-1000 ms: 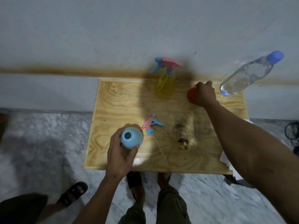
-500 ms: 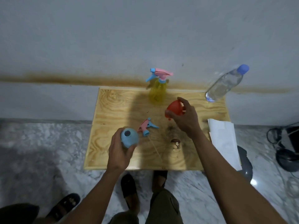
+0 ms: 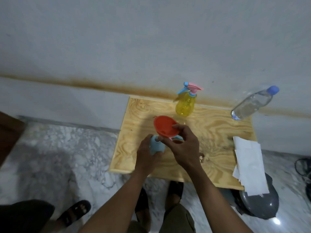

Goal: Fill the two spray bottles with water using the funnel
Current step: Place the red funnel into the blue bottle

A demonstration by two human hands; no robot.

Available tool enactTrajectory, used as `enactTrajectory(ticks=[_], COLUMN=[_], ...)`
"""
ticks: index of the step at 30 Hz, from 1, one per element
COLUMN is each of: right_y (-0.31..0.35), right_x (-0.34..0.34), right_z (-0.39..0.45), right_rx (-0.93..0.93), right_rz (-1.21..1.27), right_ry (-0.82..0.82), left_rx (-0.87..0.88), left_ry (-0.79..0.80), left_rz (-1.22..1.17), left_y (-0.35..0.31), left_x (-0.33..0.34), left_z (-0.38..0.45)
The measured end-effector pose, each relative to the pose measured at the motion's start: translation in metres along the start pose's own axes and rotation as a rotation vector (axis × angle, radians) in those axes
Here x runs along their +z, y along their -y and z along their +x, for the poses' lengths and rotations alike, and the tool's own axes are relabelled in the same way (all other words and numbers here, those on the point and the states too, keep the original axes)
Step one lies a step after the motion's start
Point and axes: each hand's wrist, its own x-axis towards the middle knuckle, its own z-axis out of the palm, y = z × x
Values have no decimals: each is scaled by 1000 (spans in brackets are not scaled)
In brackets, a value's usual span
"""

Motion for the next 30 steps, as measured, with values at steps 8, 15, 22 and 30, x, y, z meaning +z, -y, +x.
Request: enactTrajectory(ticks=[8,15,22,30], right_y=[-18,-17,-15,-21], right_x=[11,11,14,-9], right_z=[-7,-12,-13,-21], right_rx=[-33,-78,-60,42], right_rz=[-105,-131,-168,-151], right_ry=[82,145,179,125], left_rx=[21,24,12,-38], left_ry=[10,-1,-20,5], left_rz=[-13,13,23,-21], left_y=[0,4,7,11], left_x=[1,2,1,0], left_z=[4,4,6,4])
